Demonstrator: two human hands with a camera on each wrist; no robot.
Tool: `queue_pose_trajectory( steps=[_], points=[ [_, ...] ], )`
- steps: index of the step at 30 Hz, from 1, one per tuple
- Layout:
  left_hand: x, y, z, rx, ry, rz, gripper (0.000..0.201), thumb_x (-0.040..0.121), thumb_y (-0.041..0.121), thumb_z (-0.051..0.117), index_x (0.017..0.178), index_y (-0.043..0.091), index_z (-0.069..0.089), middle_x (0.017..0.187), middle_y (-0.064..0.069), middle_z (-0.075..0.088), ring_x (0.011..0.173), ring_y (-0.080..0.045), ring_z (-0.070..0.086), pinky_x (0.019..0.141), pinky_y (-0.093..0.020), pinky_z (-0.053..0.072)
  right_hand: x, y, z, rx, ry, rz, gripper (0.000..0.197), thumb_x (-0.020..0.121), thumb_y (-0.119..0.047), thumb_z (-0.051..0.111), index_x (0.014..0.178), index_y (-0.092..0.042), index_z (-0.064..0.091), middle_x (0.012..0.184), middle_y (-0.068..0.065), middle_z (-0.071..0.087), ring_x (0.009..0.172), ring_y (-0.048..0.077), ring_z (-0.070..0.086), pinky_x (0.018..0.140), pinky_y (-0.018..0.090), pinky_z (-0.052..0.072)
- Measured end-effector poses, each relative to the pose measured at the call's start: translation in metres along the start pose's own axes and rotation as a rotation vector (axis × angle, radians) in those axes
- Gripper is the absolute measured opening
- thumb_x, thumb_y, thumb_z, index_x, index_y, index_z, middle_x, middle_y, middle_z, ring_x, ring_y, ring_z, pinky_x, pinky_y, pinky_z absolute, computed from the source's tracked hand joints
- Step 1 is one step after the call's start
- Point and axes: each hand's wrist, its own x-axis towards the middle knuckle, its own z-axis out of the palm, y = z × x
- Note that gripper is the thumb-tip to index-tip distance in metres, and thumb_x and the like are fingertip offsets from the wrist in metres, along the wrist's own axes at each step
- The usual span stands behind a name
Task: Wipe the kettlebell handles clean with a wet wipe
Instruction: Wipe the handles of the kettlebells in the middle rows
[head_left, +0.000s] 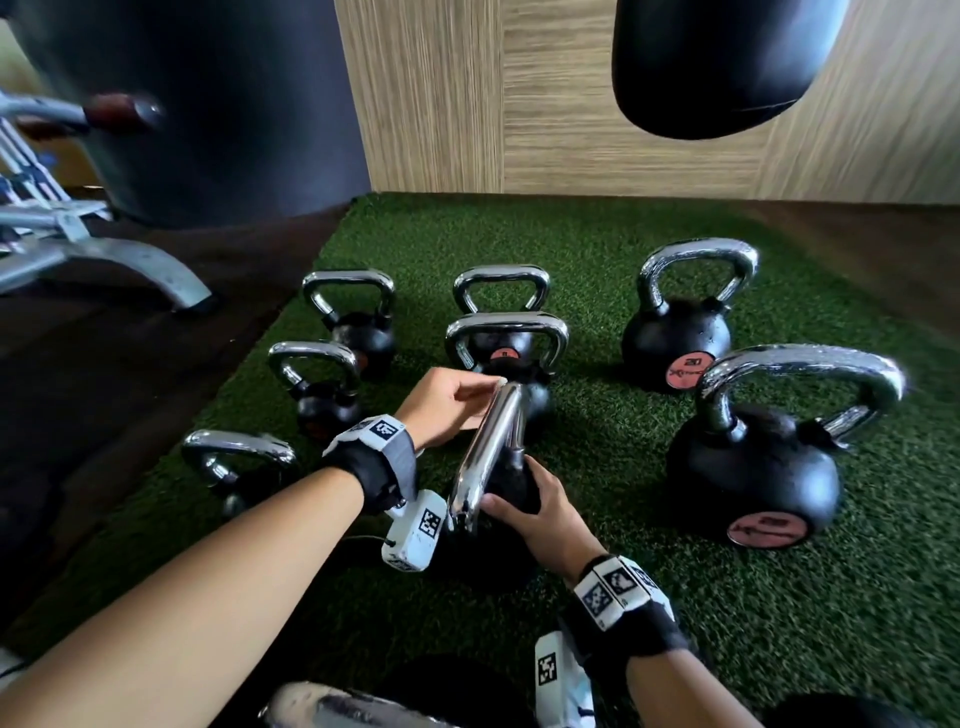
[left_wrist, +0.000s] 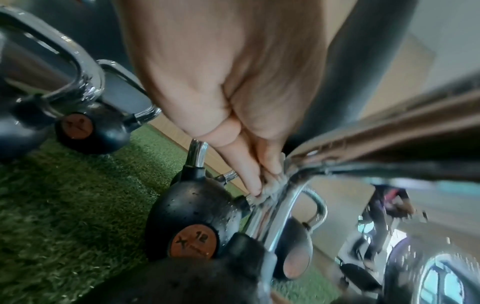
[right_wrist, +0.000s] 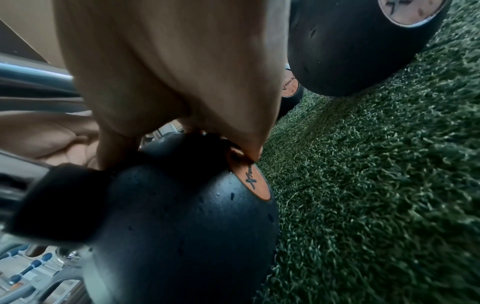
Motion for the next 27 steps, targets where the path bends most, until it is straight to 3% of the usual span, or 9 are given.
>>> queue_pose_trajectory(
  steps=[2,5,8,12,16,20,23,27],
  points=[
    [-0.005,0.001,-0.001,-0.223,-0.002,-0.059,0.034,0.094,0.008,0.069,0.127,0.003,0.068,0.115,-0.006,0.075,0.090,-0.002,0.072,0.082,-0.020,0.059,-0.001,0.001,0.001,0.045,-0.001,0.006,0.086,0.079,-0.047,0.081,0.149,-0.017,0.041,0.145,0.008,0.051,0.134,0.026,0.051,0.113,0.045,0.042],
    [-0.011,-0.005,-0.006,-0.400,-0.060,-0.103,0.032,0.097,0.001,0.064,0.128,0.006,0.068,0.105,0.003,0.079,0.095,-0.006,0.074,0.079,-0.018,0.059,-0.002,0.004,0.002,0.103,0.004,0.004,0.086,0.078,-0.045,0.082,0.149,-0.017,0.041,0.145,0.010,0.052,0.133,0.027,0.052,0.112,0.046,0.043],
    [-0.014,-0.001,-0.012,-0.373,-0.079,-0.082,0.027,0.096,0.001,0.064,0.114,0.017,0.074,0.103,0.009,0.079,0.096,-0.003,0.073,0.075,-0.015,0.058,-0.002,0.007,0.003,0.119,0.014,0.002,0.088,0.077,-0.048,0.082,0.149,-0.019,0.041,0.144,0.008,0.053,0.132,0.026,0.053,0.111,0.046,0.045],
    [-0.018,0.011,-0.020,-0.357,-0.134,-0.085,0.026,0.093,0.002,0.068,0.101,0.023,0.081,0.100,-0.003,0.080,0.091,-0.012,0.074,0.077,-0.022,0.061,-0.002,0.008,0.003,0.133,0.019,0.000,0.088,0.076,-0.049,0.082,0.150,-0.022,0.041,0.144,0.006,0.053,0.131,0.026,0.053,0.111,0.046,0.045],
    [-0.039,0.012,-0.037,-0.310,-0.269,-0.126,0.019,0.079,0.006,0.076,0.095,0.017,0.081,0.091,-0.007,0.080,0.081,-0.013,0.075,0.072,-0.025,0.063,-0.001,0.012,0.003,0.138,0.020,-0.016,0.087,0.077,-0.048,0.082,0.149,-0.020,0.042,0.144,0.007,0.053,0.132,0.025,0.052,0.112,0.047,0.044],
    [-0.054,0.018,-0.044,-0.241,-0.292,-0.107,0.021,0.085,-0.003,0.074,0.103,0.007,0.076,0.086,-0.008,0.080,0.074,-0.012,0.075,0.068,-0.022,0.061,0.001,0.014,0.004,0.125,0.026,-0.039,0.087,0.076,-0.052,0.082,0.147,-0.020,0.044,0.142,0.006,0.054,0.132,0.025,0.053,0.112,0.047,0.044],
    [-0.063,0.022,-0.044,-0.219,-0.284,-0.111,0.022,0.078,0.008,0.078,0.101,0.009,0.075,0.089,-0.012,0.078,0.077,-0.014,0.075,0.071,-0.026,0.063,0.001,0.015,0.004,0.121,0.021,-0.046,0.087,0.075,-0.053,0.082,0.147,-0.021,0.045,0.142,0.006,0.055,0.132,0.025,0.053,0.111,0.047,0.044],
    [-0.080,0.015,-0.051,-0.275,-0.427,-0.158,0.014,0.074,0.007,0.079,0.082,0.019,0.078,0.084,-0.010,0.077,0.074,-0.016,0.075,0.069,-0.028,0.063,0.002,0.017,0.005,0.131,0.020,-0.064,0.085,0.077,-0.050,0.082,0.146,-0.018,0.045,0.142,0.009,0.054,0.132,0.027,0.052,0.112,0.049,0.043]
  ],
)
